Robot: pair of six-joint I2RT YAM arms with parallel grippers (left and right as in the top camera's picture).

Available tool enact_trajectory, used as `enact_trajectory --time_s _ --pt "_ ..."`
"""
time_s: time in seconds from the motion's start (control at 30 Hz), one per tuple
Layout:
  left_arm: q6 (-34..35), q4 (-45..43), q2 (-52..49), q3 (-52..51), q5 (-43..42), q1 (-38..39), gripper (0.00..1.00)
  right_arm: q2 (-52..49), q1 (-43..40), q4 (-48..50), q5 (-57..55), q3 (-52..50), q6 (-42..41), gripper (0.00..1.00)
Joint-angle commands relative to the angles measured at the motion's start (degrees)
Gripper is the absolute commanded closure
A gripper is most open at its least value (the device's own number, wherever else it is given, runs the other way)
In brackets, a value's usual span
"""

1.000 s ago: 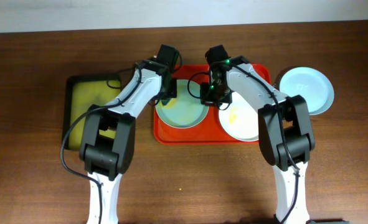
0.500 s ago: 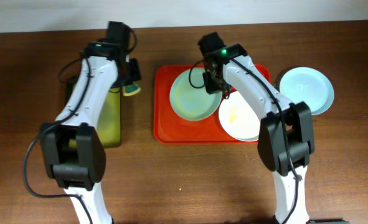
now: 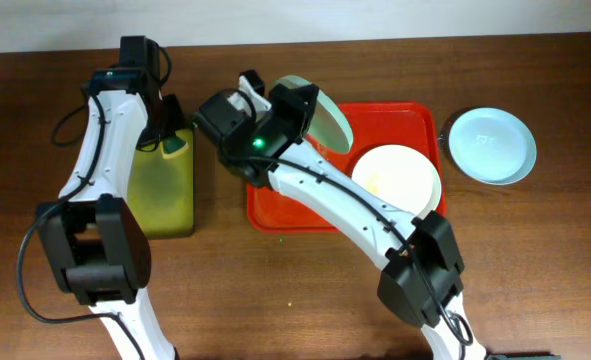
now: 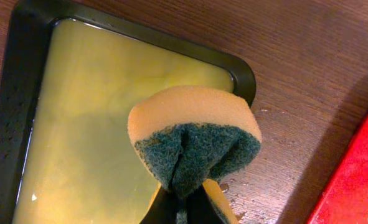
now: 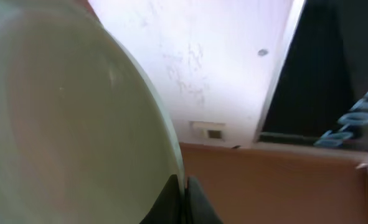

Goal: Clean dirty plates on tray and stack at the side
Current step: 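Lift the green plate with the right gripper and stack it on the blue plate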

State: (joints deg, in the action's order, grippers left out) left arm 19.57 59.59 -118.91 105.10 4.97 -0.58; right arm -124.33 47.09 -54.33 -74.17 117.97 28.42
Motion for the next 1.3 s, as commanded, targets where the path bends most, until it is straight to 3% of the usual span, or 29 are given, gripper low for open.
enact_trajectory --time_s 0.0,0.27,0.3,0.37,0.4,0.47,0.53,0.63,0.7,0.77,0.83,0.93,1.07,1.27 --pt "0.74 0.02 0.85 -0.50 0.90 -0.35 1.00 1.11 0.52 0.20 -3.32 1.31 6.80 0.96" --pt "0.74 0.04 0.85 -0.50 0.85 -0.33 1.00 1.11 0.48 0.22 -3.74 1.31 6.64 0.96" --pt "0.74 0.04 0.85 -0.50 0.87 -0.33 1.00 1.09 0.39 0.04 -0.52 1.29 3.58 0.96" --pt "0.72 0.11 0.85 -0.50 0.87 -0.33 1.00 1.05 -1.11 -5.55 19.67 0.94 0.66 0.96" --pt "0.72 0.09 0.85 -0.83 0.87 -0.35 1.00 0.96 -2.43 -5.90 21.46 0.70 -0.48 0.96" --pt "0.72 -0.31 0.83 -1.46 0.85 -0.35 1.00 1.92 -2.91 -2.89 6.21 2.05 -7.08 0.96" --pt "0.74 -0.92 0.83 -2.01 0.85 -0.33 1.00 4.50 -4.52 -1.84 14.84 4.76 -8.55 0.96" --pt "0.72 -0.61 0.83 -2.12 0.85 -0.33 1.00 7.13 -16.72 -5.40 46.75 4.83 -21.38 0.96" --pt "0.72 -0.59 0.83 -2.12 0.83 -0.33 1.00 5.79 -32.52 -10.84 71.89 4.81 -25.97 0.96" --pt "0.74 -0.63 0.83 -2.12 0.81 -0.33 1.00 4.74 -42.12 -12.28 85.09 4.66 -25.94 0.96" --pt "0.74 -0.66 0.85 -2.12 0.81 -0.33 1.00 3.39 -56.94 -12.98 96.08 2.73 -25.99 0.96" --pt "0.74 -0.81 0.83 -2.12 0.83 -0.33 1.00 2.82 -70.40 -11.19 96.85 -3.28 -29.03 0.96" --pt "0.74 -1.05 0.83 -2.12 0.83 -0.33 1.00 2.75 -83.69 -1.49 96.89 -14.78 -34.93 0.96" --pt "0.74 -1.62 0.83 -2.12 0.83 -0.33 1.00 2.71 -85.57 12.46 96.65 -26.86 -34.91 0.96"
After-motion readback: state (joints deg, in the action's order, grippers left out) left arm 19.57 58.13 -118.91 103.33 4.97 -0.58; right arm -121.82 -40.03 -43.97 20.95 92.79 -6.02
